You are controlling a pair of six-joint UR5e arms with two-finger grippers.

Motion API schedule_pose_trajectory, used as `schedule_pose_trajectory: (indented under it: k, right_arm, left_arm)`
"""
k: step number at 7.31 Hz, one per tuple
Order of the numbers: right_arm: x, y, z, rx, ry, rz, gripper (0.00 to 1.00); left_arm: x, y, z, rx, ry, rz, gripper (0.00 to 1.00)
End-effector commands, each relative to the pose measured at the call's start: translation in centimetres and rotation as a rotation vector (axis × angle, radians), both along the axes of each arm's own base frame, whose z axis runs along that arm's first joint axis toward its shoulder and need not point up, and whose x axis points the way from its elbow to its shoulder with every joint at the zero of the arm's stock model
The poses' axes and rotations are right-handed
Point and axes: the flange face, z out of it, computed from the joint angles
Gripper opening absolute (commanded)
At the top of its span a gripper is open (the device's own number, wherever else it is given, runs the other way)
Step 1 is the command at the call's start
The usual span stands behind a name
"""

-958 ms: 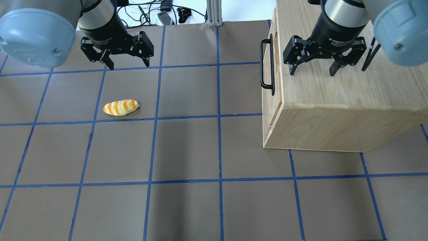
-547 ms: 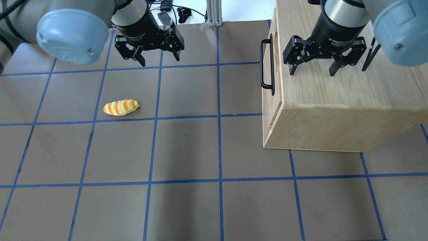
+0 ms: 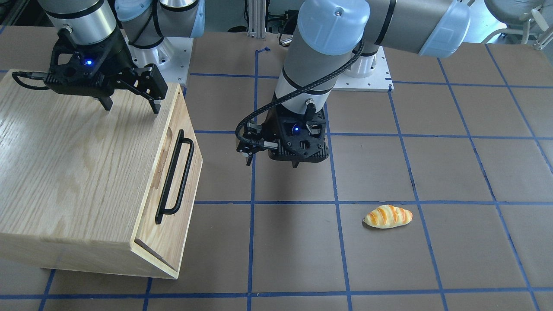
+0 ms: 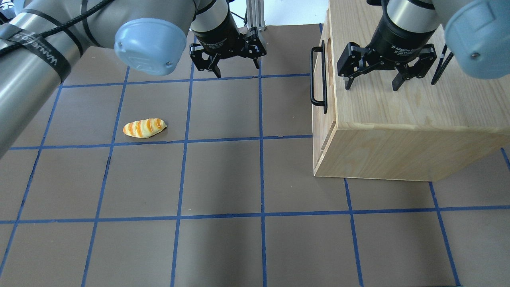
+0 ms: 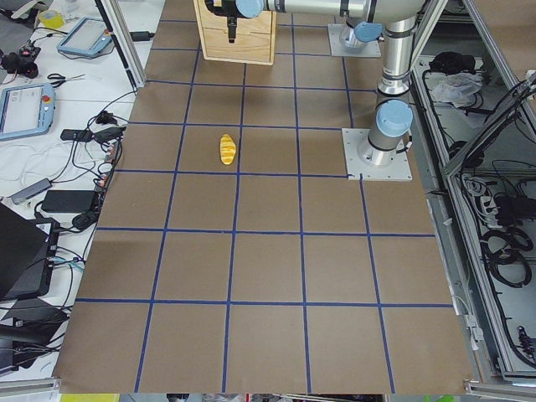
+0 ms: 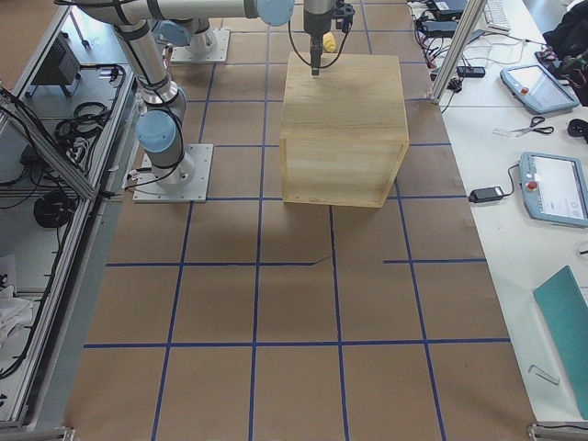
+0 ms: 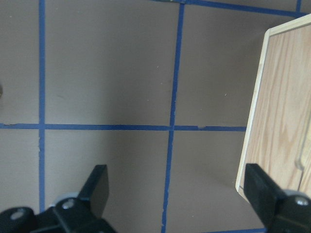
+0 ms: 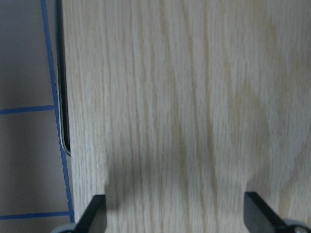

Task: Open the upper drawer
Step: 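Move the left gripper across toward the black handle of the upper drawer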

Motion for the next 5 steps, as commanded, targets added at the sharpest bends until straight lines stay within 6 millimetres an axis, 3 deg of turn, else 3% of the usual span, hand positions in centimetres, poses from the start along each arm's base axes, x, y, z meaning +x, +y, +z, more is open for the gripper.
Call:
schedule_pose_trajectory:
  k: [1,5]
  right_arm:
    - [-0.1,0.0,0.0,0.000,0.000,-0.001,1.00]
    - [-0.1,0.0,0.0,0.000,-0.001,-0.001,1.00]
  left_arm:
    - [-3.7,-0.7,-1.2,0.037,0.055,0.024,1.00]
    - [-8.1,-1.0,-2.3,0.052,0.065,0.044,1.00]
